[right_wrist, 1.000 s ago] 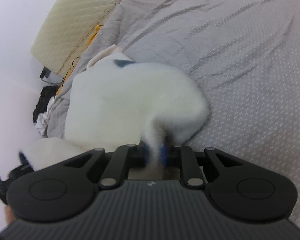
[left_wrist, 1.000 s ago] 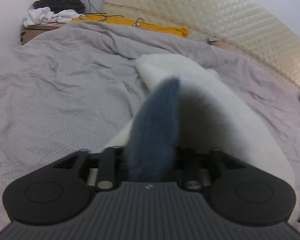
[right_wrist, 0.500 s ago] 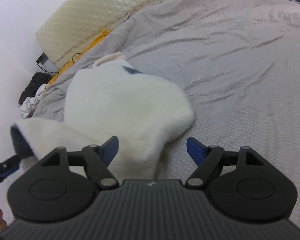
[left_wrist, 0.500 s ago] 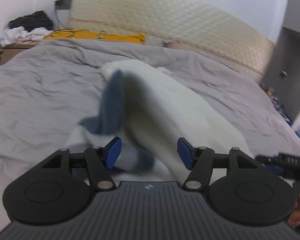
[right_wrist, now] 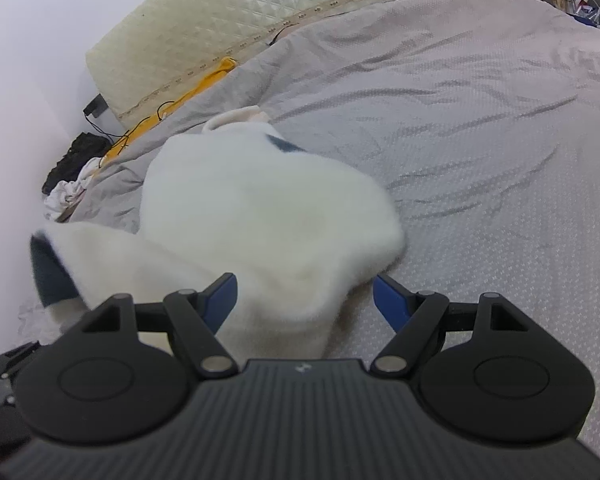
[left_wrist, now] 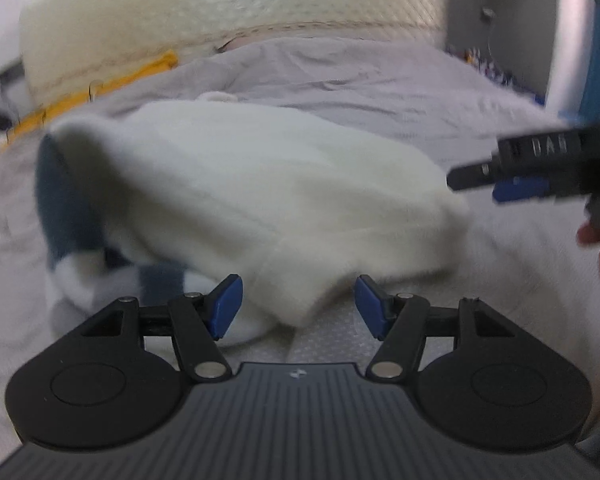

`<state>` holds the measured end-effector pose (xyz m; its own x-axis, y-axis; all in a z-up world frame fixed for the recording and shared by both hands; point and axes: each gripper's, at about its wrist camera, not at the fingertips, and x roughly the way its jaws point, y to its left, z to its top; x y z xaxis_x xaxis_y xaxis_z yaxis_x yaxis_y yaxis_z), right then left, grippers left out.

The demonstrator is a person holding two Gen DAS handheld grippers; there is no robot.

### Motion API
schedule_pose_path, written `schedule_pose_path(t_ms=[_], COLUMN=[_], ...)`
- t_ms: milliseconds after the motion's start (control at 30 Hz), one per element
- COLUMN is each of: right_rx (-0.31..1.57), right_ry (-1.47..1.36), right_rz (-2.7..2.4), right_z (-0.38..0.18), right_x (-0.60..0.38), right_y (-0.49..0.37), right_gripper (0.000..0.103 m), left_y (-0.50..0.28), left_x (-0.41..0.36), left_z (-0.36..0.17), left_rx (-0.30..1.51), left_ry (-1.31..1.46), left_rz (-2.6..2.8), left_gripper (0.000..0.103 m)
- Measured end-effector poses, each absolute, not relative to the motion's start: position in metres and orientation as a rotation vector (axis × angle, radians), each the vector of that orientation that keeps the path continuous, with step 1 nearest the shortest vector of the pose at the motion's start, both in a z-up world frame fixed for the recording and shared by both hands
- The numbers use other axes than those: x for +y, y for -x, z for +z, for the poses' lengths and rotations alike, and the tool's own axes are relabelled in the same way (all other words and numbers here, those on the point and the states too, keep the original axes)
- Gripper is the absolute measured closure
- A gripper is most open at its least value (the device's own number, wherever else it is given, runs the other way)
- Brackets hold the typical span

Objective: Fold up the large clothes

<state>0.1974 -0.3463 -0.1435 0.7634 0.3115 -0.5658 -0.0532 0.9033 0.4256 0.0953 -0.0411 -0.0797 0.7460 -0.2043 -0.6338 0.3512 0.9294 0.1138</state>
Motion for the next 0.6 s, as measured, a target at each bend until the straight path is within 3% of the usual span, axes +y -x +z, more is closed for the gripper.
schedule_pose_path(t_ms=[233, 500, 567, 600], right_rx=[0.669, 0.67, 0.663, 0.661], right_ry=[-0.44, -0.462, -0.465, -0.465], right_rz=[0.188, 0.204, 0.216, 0.221], right_z=[-0.144, -0.145, -0.145, -0.146], right_x=[-0.351, -0.352, -0.351, -0.351], right_y=[-0.199, -0.203, -0.203, -0.203], right_gripper=[0.026, 0.026, 0.026, 0.026], left_y=[-0.098, -0.1, -0.108, -0.114], left_x=[-0.071, -0.102, -0.104, -0.103], left_z=[-0.1, -0.115, -0.118, -0.118], left_rx=[0.576, 0.302, 0.284, 0.29], left_ry=[-0.495, -0.761, -0.792, -0.795], left_rz=[-0.19, -0.075, -0.073, -0.073], left_gripper=[0.035, 0.037, 0.046, 0.061])
